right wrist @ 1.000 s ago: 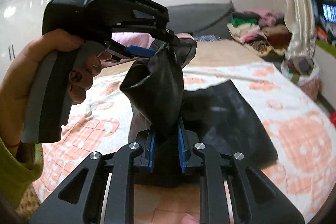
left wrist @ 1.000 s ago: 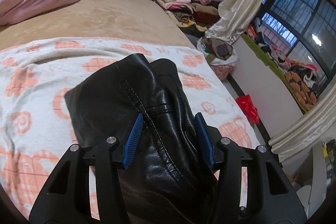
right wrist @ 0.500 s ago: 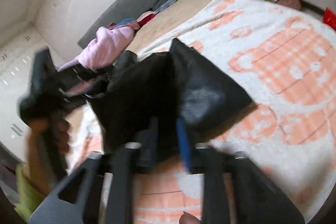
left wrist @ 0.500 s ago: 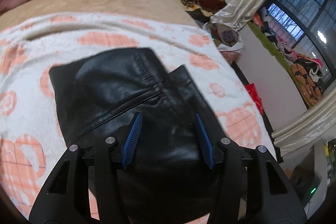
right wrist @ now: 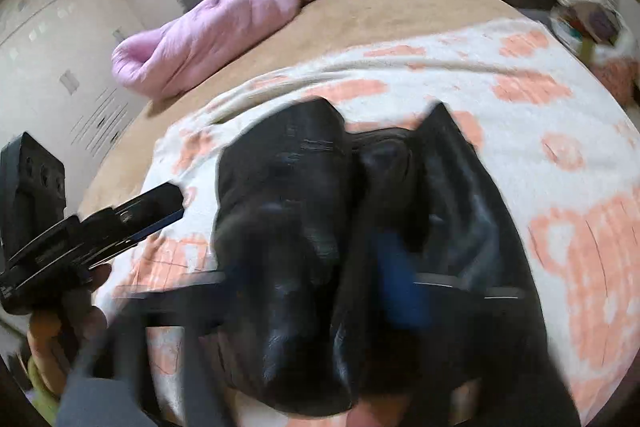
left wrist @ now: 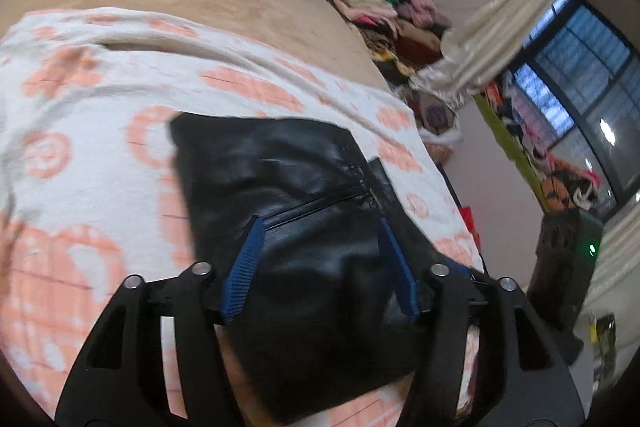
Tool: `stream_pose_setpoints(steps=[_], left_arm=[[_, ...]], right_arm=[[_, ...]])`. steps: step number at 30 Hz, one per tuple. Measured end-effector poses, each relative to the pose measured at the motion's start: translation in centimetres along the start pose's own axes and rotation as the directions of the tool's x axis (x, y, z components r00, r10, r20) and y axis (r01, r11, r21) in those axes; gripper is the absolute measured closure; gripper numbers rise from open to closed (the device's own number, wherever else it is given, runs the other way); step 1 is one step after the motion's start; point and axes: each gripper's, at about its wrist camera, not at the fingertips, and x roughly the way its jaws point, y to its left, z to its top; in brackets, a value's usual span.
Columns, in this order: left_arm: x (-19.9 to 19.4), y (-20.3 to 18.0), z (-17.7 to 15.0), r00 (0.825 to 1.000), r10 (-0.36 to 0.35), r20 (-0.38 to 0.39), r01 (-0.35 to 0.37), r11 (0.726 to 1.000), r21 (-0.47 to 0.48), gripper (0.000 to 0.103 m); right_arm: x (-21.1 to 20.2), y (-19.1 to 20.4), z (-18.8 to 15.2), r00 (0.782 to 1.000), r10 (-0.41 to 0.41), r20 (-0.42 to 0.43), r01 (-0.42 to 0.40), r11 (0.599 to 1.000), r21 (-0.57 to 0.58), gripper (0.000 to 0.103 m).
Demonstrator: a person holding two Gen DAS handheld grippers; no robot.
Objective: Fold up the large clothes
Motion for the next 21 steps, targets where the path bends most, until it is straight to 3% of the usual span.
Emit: stream_pose_setpoints(steps=[2, 5, 9, 12, 17, 19, 21], left_arm=[[-1.0, 1.4, -0.2, 1.0, 0.023, 0.008, -0.023, 0.999, -0.025, 0.051], [-1.4, 2.8, -0.8, 0.999, 0.037, -0.006, -0.037, 0.998, -0.056, 0.05], [0.0, 2.5, -1.5, 0.999, 0.008, -0.052, -0.011, 0.998, -0.062, 0.047], [1.8, 1.1, -2.5, 0.994, -0.035, -0.099, 0.03, 0.998, -0.052, 0.041], [4.8, -1.3, -4.6, 0.982, -0.043, -0.181, 0.039, 0.999, -0.03, 0.033], [5.8, -1.9, -5.3, 0.978, -0.028, -0.209, 0.026, 1.0, -0.012, 0.025], [6.5, -2.1, -6.0, 0.975, -0.023, -0.22, 0.021, 1.0, -0.013, 0.024]], right_arm=[[-0.3, 1.4, 0.1, 1.0, -0.008, 0.027, 0.01, 0.998, -0.068, 0.078], [-3.7, 2.8, 0.8, 0.989, 0.076, 0.125, -0.058, 0.989, -0.139, 0.08], [-7.5, -0.8, 0.8, 0.967, 0.096, 0.237, -0.077, 0.993, -0.087, 0.08], [-6.9, -5.5, -0.7, 0.975, 0.091, 0.204, -0.097, 0.995, 0.02, 0.08], [-4.2, -12.8, -5.0, 0.988, 0.077, 0.133, -0.104, 0.972, 0.21, 0.08], [-3.4, -14.2, -5.3, 0.992, 0.069, 0.107, -0.096, 0.96, 0.263, 0.079], [-2.8, -14.8, -5.9, 0.994, 0.055, 0.095, -0.079, 0.958, 0.274, 0.073]])
